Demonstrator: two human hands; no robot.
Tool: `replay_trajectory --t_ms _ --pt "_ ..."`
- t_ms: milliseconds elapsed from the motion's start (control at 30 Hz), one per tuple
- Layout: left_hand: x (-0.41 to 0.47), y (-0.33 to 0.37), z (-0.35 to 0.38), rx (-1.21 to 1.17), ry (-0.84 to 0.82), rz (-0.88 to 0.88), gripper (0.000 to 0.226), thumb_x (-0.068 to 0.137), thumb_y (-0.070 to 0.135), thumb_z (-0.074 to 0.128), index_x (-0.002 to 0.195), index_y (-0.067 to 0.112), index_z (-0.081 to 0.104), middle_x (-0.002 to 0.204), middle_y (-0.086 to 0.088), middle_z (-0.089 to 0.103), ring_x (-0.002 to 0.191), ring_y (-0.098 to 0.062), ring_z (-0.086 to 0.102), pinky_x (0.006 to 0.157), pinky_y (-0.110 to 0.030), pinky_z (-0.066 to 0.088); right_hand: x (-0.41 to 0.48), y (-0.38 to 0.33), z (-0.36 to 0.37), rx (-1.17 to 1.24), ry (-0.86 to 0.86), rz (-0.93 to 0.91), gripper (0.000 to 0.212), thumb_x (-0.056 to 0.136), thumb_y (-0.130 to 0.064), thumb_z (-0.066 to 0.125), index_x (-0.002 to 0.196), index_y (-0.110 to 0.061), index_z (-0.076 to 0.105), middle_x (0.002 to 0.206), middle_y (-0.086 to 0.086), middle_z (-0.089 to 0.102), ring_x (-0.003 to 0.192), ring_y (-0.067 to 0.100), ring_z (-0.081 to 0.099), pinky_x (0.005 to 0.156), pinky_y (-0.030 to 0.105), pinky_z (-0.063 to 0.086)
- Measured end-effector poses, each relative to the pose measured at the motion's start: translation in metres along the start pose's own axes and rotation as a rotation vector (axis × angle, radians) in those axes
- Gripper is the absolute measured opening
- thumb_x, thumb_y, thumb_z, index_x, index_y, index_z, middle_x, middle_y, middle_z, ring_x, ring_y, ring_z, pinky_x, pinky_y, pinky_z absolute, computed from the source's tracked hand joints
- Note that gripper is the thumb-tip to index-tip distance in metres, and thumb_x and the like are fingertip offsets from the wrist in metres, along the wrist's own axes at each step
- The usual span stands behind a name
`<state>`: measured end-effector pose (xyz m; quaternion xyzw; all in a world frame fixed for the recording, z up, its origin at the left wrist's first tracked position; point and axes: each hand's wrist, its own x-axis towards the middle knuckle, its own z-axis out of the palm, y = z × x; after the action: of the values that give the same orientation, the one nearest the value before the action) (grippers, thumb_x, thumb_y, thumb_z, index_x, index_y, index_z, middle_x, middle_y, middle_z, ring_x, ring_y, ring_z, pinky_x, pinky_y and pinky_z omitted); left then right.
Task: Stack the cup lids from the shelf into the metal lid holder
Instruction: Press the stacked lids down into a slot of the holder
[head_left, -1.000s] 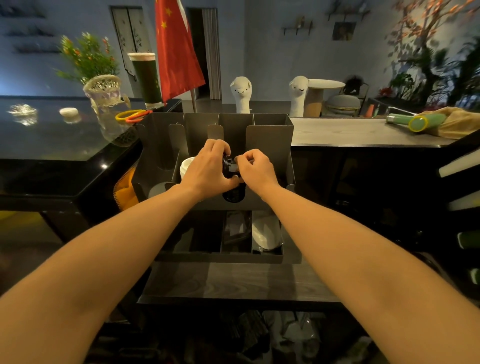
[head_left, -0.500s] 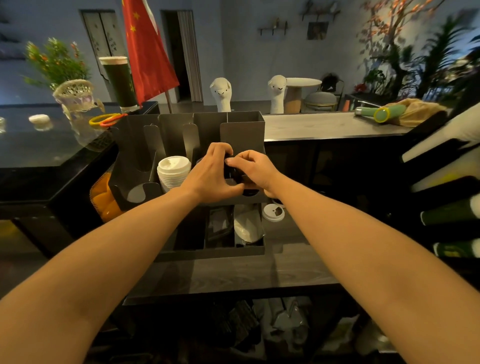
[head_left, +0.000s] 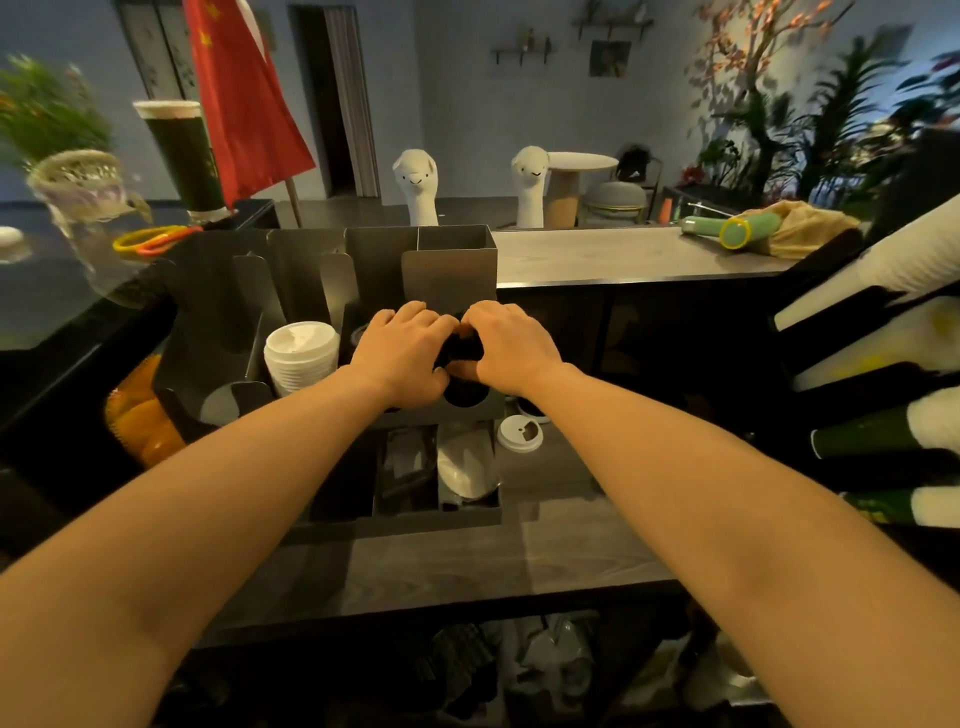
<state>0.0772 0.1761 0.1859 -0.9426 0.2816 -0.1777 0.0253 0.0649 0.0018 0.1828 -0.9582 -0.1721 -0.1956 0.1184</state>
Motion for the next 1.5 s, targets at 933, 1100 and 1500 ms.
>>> replay_trajectory --t_ms 933,1100,1500 --pt "0.030 -0.007 0.031 0.232 -0.218 0.164 0.047 0.089 0.055 0.045 0.107 0.020 0.070 0.108 0.001 0.067 0.117 -0.018 0.054 0.123 -0.041 0.015 0.023 0.020 0.046 -0.250 -0.157 -0.120 0.030 0.098 -0.039 0.044 0.117 -0.018 0.054 0.114 0.005 0.059 0.104 0.024 0.055 0.084 0.039 0.042" --pt "0.030 -0.009 0.033 0.222 -0.200 0.182 0.047 0.089 0.057 0.045 0.111 0.022 0.068 0.108 0.003 0.067 0.117 -0.018 0.054 0.123 -0.041 0.014 0.024 0.016 0.043 -0.254 -0.186 -0.111 0.027 0.097 -0.035 0.046 0.117 -0.017 0.055 0.112 0.004 0.060 0.099 0.024 0.059 0.082 0.039 0.043" --pt "0.005 -0.005 0.018 0.162 0.066 0.294 0.038 0.091 0.047 0.046 0.104 0.021 0.070 0.103 0.000 0.070 0.110 -0.021 0.061 0.113 -0.043 0.032 -0.003 0.018 0.011 -0.075 0.072 -0.061 0.022 0.087 -0.021 0.054 0.107 -0.018 0.064 0.104 0.001 0.061 0.102 0.021 0.051 0.085 0.036 0.042"
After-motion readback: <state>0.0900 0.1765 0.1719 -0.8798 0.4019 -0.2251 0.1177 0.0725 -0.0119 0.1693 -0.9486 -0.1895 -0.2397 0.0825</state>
